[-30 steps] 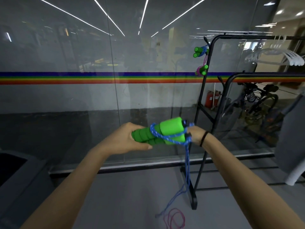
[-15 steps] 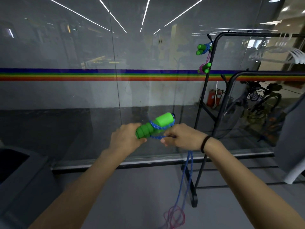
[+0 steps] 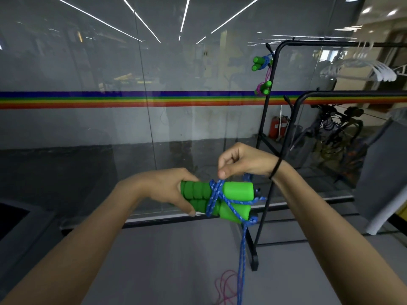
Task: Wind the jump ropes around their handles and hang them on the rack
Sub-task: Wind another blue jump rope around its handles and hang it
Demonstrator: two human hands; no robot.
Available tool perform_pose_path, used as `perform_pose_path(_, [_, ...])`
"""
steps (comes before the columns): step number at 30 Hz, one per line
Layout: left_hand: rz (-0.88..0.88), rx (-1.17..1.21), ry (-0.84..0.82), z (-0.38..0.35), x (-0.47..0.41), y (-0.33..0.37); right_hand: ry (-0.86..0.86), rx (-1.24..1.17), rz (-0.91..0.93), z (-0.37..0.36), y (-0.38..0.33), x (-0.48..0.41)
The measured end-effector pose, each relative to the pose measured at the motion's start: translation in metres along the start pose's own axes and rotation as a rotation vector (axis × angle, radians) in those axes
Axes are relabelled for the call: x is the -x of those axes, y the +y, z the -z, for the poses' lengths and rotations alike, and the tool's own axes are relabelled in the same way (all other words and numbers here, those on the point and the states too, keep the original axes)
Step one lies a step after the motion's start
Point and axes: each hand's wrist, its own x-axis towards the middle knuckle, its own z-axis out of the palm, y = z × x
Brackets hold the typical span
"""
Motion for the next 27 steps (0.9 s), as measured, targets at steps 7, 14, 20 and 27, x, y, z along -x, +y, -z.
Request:
perform_pose_path(7, [-0.120,0.515,0.245,-0.011,-0.002,0.003,0.404,-0.383,-0.058,-0.039,0.037,0.006])
perform_pose_path(14, [0.065,0.805,0.681,-0.029,-0.026,0.006,0.549,-0.076,-0.063,-0.051,0.046,0.007])
perform_pose_path(20, [0.273,0.084,0.869,-0.039,-0.032,-0.011,0.203,0.626,-0.152,-0.028,0.028,0.017])
perform_pose_path(27, [0.351,-0.525,0.477,-0.033,-0.030,-0.004,0.095,0.698,-0.159,-0.009,0.011,0.016])
